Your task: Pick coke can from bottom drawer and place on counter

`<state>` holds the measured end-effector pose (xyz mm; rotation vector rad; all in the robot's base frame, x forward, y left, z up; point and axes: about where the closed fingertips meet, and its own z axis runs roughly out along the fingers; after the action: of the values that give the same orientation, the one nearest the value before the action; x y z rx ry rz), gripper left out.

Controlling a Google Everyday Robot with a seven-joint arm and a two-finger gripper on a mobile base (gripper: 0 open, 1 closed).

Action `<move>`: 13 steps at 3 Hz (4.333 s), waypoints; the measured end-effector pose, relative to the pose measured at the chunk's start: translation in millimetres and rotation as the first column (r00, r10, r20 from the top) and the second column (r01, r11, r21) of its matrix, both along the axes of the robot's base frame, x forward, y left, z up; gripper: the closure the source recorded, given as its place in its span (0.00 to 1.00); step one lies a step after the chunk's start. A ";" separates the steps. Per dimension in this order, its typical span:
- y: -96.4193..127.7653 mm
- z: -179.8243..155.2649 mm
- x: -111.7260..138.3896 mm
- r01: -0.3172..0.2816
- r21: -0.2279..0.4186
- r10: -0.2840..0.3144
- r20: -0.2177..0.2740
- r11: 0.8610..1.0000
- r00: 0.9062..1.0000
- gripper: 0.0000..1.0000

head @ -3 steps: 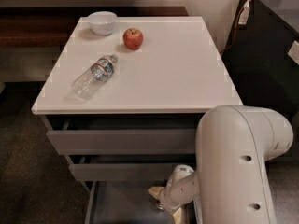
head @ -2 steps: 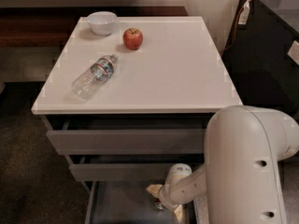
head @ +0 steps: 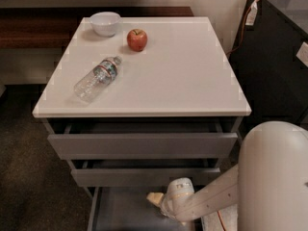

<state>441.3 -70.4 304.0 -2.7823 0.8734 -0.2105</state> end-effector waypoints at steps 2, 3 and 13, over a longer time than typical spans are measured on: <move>-1.8 -5.6 10.0 -0.053 -0.015 0.053 0.023 0.998 0.998 0.00; -5.3 -11.6 21.0 -0.091 -0.031 0.092 0.044 0.995 0.995 0.00; -11.1 -145.4 66.2 -0.238 -0.139 0.238 -0.017 0.961 0.971 0.00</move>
Offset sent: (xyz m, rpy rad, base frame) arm 0.0251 -0.0043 -0.0119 -0.0347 -0.0590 0.1279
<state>507.5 -81.4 158.6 -2.9846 0.5334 -0.2396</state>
